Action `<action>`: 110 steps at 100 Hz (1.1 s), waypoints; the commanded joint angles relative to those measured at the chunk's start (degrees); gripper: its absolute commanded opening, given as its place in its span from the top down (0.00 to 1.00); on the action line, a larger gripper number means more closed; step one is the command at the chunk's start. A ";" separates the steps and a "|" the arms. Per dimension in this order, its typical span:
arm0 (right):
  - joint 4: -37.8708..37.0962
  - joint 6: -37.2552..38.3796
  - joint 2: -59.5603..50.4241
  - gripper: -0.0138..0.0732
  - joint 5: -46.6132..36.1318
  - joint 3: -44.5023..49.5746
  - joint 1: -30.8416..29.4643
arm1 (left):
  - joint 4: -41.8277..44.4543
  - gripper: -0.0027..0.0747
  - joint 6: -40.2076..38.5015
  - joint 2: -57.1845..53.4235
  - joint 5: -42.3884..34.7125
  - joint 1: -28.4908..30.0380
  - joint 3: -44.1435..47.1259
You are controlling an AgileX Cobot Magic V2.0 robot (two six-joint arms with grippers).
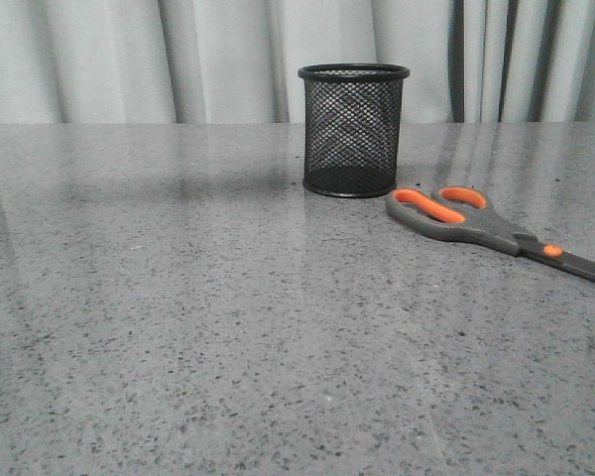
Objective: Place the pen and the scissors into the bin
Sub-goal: 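Lift the pink marker with the left gripper and carry it over the mesh cup, then lower the marker into the mesh cup and open the left gripper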
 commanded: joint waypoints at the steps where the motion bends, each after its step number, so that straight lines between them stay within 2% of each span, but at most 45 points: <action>1: 0.97 -0.68 0.06 0.39 -2.44 -2.10 0.11 | -7.24 0.99 0.95 -0.11 -8.26 -3.52 -1.42; 16: 0.97 -0.68 0.06 0.39 -2.44 -2.10 0.11 | -12.62 0.99 5.26 4.09 -15.33 -6.62 -1.53; 42: 0.97 -0.68 0.06 0.39 -2.44 -2.10 0.11 | -13.37 0.99 7.21 9.80 -16.56 -6.88 -1.53; 66: 0.97 -0.68 0.06 0.39 -2.44 -2.10 0.11 | -12.00 0.98 8.09 10.51 -16.65 -6.88 -1.53; 76: 0.97 -0.68 0.06 0.39 -2.44 -2.10 0.11 | -11.52 0.90 8.09 10.51 -16.65 -6.80 -1.53; 97: 0.97 -0.68 0.06 0.39 -2.44 -2.10 0.11 | -12.38 0.56 8.09 9.58 -15.41 -5.31 -1.66; 103: 0.97 -0.68 0.06 0.39 -2.44 -2.10 0.11 | -12.95 0.51 8.09 8.27 -14.47 -4.34 -1.66; 110: 0.97 -0.68 0.06 0.39 -2.44 -2.10 0.11 | -13.08 0.50 8.09 6.24 -13.77 -3.02 -1.66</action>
